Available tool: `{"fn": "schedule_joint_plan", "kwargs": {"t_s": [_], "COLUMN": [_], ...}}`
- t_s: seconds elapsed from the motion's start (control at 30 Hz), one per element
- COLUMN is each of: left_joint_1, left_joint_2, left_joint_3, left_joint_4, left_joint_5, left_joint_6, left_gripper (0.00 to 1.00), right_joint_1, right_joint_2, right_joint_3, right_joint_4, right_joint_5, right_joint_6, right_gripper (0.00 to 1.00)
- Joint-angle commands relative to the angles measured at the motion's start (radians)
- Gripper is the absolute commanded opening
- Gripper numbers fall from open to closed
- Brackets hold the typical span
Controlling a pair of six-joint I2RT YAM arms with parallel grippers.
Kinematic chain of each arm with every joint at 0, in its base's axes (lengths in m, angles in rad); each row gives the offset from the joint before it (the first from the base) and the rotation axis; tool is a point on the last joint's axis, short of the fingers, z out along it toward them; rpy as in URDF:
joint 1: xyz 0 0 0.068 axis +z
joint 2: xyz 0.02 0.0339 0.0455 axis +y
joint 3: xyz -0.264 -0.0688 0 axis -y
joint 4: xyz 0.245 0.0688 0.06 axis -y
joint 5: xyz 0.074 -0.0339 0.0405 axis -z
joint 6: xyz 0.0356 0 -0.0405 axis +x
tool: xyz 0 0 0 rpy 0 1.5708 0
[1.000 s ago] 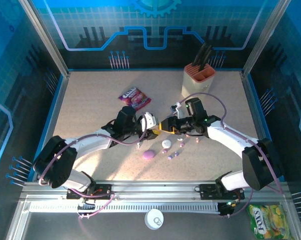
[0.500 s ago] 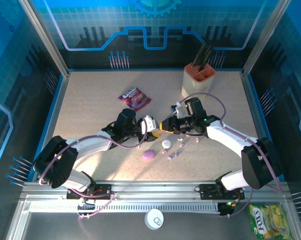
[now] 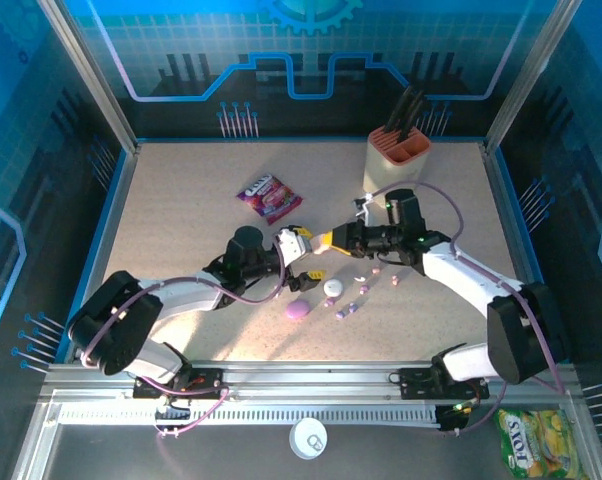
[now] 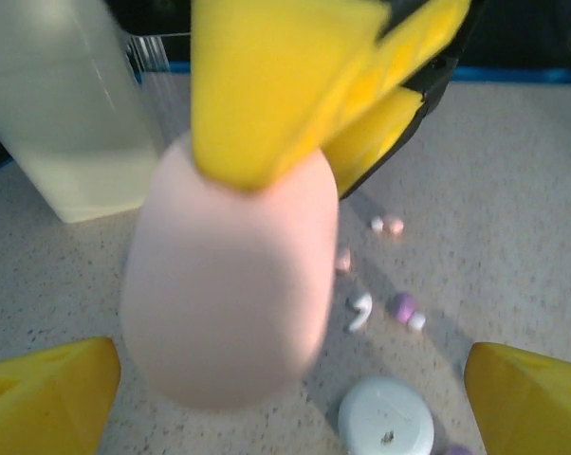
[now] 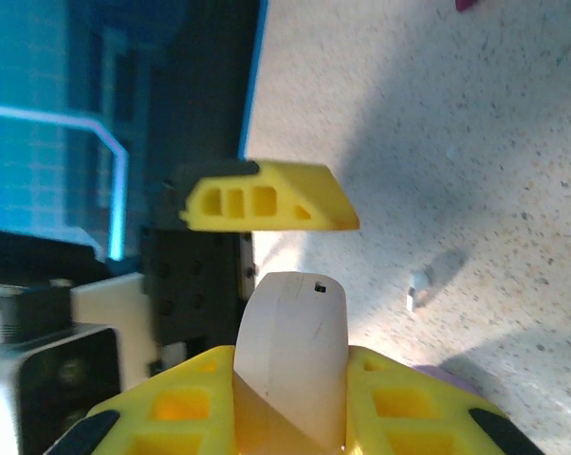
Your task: Insert wireless bluetooth earbuds into charging case
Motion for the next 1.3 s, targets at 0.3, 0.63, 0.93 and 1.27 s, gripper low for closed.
{"fn": "schedule_joint_plan", "kwargs": {"t_s": [0.3,0.63,0.93,1.27], "left_joint_1": [0.008,0.007,0.001,0.002], "left_joint_2": [0.198,0.218,0.237,0.256], "left_joint_3": [0.041,0.169,0.256,0.301], "left_joint_4": [0.644,0.644,0.644,0.644], "left_joint_5": [0.111,0.169,0.225,0.307], "left_joint_6": [-0.392,-0.398,-0.379,-0.439], "left_gripper": [0.85,0.84,0.80,0.71], "right_joint_1": [-0.148,-0.154,-0.133,-0.121], "right_joint_2": [-0.116,-0.111,-0.154,-0.164], "right_joint_3": [-0.168,-0.205,-0.191,-0.197], "right_joint_4": [0.739,0.996,0.914,0.876], "right_joint_5": [-0.184,-0.133,-0.137,-0.140], "right_joint_6": [0.617,0.899,0.918,0.905], "right_gripper": [0.16,0.09,0.07,0.07]}}
